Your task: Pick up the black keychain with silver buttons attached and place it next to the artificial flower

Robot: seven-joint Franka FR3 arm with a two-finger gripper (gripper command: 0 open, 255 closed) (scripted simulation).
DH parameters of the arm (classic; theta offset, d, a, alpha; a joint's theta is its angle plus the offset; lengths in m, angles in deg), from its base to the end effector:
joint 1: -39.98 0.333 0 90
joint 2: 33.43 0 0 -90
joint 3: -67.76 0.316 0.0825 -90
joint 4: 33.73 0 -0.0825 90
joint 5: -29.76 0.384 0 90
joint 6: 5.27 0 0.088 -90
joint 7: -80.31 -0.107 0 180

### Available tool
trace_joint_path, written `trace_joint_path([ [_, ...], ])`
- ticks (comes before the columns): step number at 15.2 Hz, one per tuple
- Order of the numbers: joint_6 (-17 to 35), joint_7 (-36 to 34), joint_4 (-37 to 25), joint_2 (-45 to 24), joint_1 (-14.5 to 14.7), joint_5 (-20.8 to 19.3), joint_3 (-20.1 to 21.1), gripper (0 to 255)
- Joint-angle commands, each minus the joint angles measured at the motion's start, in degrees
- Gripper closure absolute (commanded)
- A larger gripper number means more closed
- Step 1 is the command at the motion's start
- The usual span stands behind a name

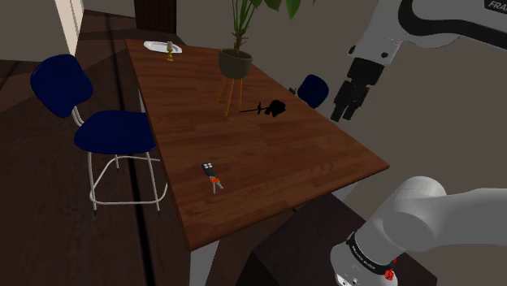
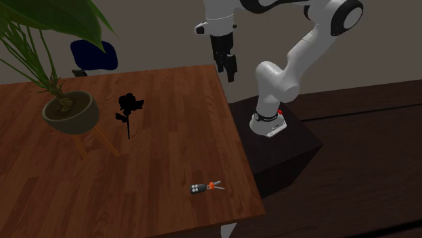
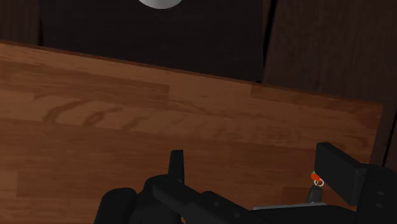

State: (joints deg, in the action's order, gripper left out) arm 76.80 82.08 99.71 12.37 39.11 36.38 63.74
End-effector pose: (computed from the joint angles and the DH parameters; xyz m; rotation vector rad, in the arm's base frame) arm 0.2882 -0.0181 0.5964 -2.9686 0.0303 0.1342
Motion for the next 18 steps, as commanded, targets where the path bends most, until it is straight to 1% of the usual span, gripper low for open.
trace_joint_path([
  [1,0.00,0.00,0.00,0.00,0.00,0.00,0.00,0],
  [5,6.69,-3.93,2.71,-2.69,1.20,2.38,4.59,0],
  [10,15.22,-8.76,4.29,-8.05,2.68,4.66,10.24,0],
  [14,21.96,-12.72,4.07,-13.82,3.54,5.62,14.68,0],
  [18,28.38,-17.01,2.53,-20.73,4.02,5.41,18.97,0],
])
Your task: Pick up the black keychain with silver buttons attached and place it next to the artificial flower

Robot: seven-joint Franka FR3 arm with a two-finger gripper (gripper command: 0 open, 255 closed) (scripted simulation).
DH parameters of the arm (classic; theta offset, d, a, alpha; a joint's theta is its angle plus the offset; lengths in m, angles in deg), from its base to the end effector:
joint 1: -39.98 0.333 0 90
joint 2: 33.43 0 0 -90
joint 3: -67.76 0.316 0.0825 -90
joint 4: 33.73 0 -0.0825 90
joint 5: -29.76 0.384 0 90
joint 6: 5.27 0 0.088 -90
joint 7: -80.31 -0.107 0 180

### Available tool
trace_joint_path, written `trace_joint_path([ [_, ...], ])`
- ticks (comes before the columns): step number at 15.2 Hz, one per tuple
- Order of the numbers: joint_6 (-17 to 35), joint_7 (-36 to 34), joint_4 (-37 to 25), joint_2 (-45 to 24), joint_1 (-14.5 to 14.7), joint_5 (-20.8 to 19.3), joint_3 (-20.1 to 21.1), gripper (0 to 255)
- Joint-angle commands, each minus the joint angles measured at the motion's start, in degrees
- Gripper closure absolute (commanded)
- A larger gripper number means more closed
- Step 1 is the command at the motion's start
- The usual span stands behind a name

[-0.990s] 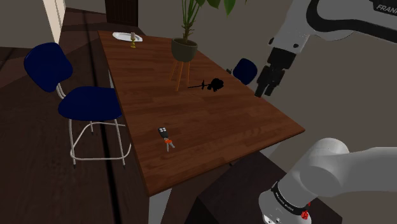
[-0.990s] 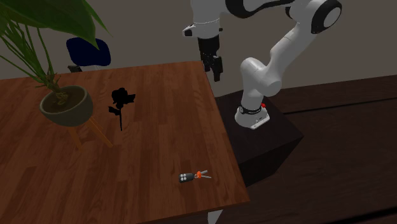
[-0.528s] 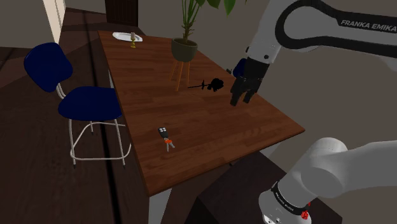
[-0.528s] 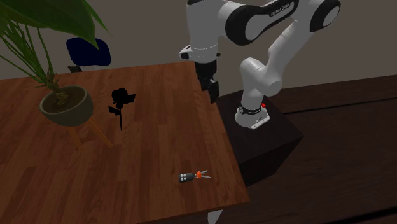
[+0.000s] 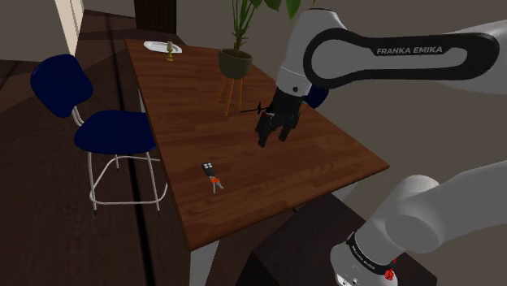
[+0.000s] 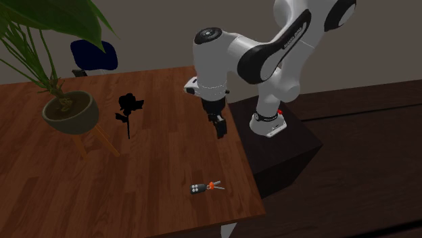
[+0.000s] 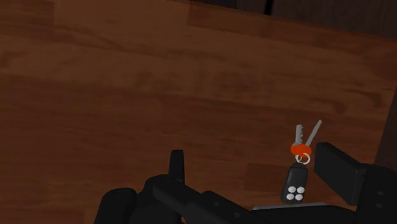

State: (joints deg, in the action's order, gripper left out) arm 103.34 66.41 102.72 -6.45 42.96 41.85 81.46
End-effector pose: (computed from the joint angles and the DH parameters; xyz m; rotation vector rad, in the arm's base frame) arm 0.3857 0.1384 0.4878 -3.0571 0.0733 0.0687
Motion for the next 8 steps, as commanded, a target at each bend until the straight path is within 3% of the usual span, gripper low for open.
trace_joint_path([
  [1,3.36,-2.50,-1.07,-3.80,0.23,-0.35,2.29,0],
  [8,12.54,-12.06,-7.41,-18.50,0.29,-5.69,8.85,0],
])
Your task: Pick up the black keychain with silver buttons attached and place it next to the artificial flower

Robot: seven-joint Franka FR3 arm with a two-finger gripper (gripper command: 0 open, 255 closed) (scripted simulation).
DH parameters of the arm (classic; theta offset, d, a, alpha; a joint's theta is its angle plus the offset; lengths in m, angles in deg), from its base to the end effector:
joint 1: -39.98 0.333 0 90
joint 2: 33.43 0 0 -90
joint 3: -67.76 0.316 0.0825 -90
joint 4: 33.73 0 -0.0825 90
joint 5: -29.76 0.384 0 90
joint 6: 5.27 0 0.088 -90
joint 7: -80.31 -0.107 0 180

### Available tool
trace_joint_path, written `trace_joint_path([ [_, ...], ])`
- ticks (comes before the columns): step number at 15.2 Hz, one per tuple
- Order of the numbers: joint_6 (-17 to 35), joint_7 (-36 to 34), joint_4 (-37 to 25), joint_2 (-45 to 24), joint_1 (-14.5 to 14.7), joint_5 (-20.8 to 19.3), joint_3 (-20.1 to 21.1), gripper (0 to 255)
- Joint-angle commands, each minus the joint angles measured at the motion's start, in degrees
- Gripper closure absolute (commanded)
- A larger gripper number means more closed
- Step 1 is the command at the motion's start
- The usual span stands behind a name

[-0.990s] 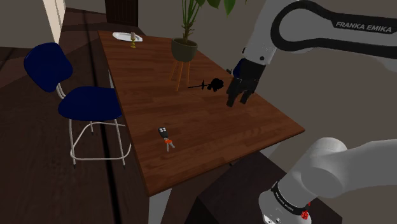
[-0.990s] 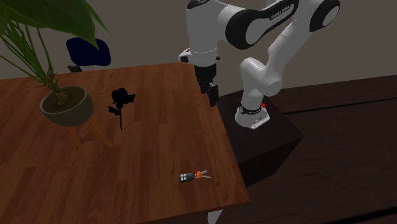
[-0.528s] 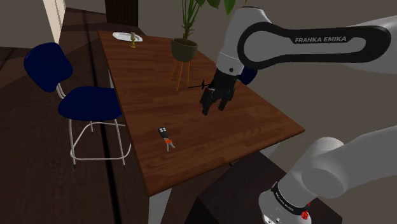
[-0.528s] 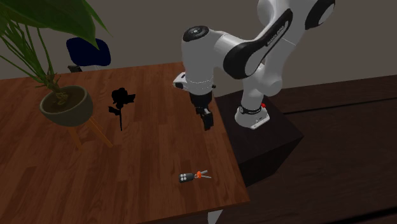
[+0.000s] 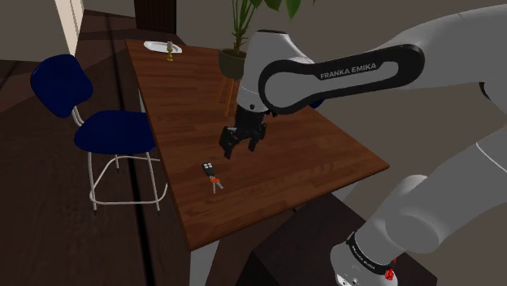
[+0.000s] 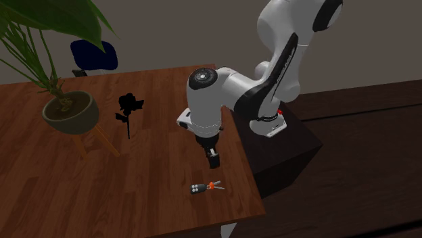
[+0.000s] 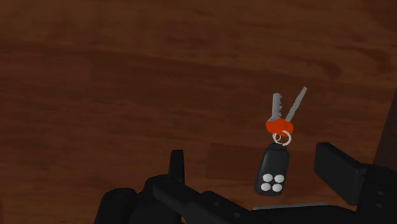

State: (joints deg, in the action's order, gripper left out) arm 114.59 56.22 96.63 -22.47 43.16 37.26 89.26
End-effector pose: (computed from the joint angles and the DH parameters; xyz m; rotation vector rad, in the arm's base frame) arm 0.4377 0.2123 0.4294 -3.1013 0.0954 0.0316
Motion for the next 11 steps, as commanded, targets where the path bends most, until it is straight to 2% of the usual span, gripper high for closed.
trace_joint_path([
  [1,2.31,-3.47,-2.54,-4.77,0.19,-2.40,1.77,0],
  [6,5.76,-11.49,-9.42,-15.98,1.58,-9.88,3.80,0],
  [11,9.34,-12.37,-7.80,-18.16,1.90,-11.15,3.53,0],
])
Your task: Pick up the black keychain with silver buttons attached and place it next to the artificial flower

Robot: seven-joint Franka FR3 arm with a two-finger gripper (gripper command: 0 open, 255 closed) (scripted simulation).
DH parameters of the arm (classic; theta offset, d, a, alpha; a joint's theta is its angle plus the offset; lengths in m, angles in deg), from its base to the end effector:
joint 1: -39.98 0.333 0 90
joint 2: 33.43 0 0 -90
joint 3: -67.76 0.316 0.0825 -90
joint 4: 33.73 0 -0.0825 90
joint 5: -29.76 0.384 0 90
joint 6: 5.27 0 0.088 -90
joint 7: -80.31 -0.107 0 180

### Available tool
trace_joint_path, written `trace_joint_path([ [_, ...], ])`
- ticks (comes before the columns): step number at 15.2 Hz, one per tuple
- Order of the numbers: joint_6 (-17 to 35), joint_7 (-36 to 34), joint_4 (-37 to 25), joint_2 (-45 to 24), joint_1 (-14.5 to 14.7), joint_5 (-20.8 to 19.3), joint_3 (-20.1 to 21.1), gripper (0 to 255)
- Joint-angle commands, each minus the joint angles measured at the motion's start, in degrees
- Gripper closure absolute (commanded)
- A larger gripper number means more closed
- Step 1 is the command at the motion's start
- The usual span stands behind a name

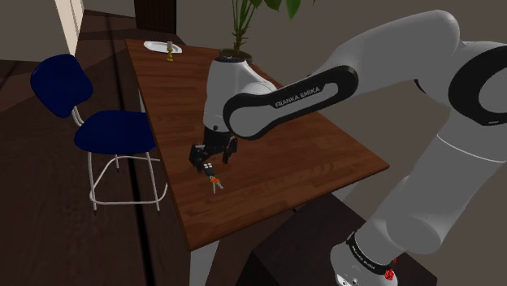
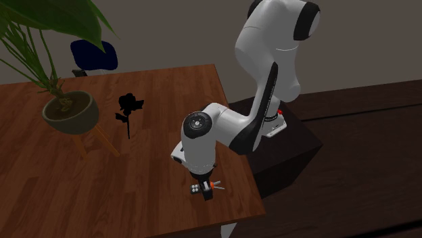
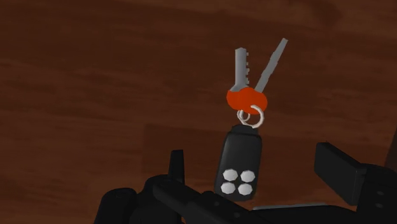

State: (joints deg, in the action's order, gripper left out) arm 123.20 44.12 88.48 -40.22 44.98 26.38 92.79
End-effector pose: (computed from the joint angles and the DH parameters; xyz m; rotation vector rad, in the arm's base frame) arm 0.4839 0.2746 0.3577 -3.1348 0.1154 -0.0003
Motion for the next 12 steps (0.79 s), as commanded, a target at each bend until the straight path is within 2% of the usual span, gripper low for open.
trace_joint_path([
  [1,1.45,-0.48,0.63,-0.87,0.14,-0.55,-0.05,0],
  [10,2.55,-0.80,1.06,-1.63,0.23,-1.02,-0.14,0],
  [11,2.55,-0.80,1.06,-1.63,0.23,-1.02,-0.14,255],
  [12,2.55,-0.80,1.06,-1.63,0.23,-1.02,-0.14,255],
])
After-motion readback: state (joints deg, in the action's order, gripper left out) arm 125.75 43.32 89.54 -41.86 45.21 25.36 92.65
